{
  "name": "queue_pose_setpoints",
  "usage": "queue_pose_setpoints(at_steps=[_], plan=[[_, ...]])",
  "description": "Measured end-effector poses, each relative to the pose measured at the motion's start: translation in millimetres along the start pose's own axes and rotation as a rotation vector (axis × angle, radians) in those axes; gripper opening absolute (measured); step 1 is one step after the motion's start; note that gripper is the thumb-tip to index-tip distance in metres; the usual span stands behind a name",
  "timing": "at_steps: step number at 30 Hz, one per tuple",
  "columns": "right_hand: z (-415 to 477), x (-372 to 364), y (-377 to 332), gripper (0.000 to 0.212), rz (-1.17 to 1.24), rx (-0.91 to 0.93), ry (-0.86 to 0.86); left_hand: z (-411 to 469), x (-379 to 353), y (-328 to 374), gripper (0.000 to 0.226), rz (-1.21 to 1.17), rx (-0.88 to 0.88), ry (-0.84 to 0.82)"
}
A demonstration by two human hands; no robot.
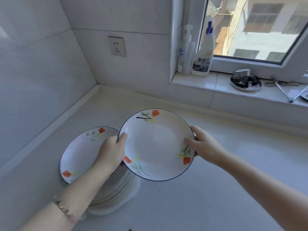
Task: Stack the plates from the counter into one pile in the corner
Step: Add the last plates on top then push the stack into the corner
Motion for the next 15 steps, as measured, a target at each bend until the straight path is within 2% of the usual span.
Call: queue_pose_setpoints(at_steps=[3, 8, 15], plan=[[6.3, -49.8, -43.5, 0.03, -0.065, 0.114, -0.002, 30.5, 48.6, -30.1, 0.031, 0.03, -0.007, 0.051], [14.5, -122.6, -77.5, 0.042, -0.141, 0.16, -0.046, 62.4, 93.0, -76.9, 0.036, 0.152, 0.03, 0.115], [23.6, -174.2, -88.7, 0.039, -0.437, 0.244, -0.109, 81.1, 102.2, -136.2, 0.047, 0.483, 0.082, 0.069]])
Point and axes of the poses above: each hand's wrist, its own z-axis towards the middle knuckle, its own x-axis out of the back of the hand, y = z × x, the point moved 1 cm from there along z, towards the middle knuckle, and after that the axes turned 15 degrees about y, right-handed, at the moved point
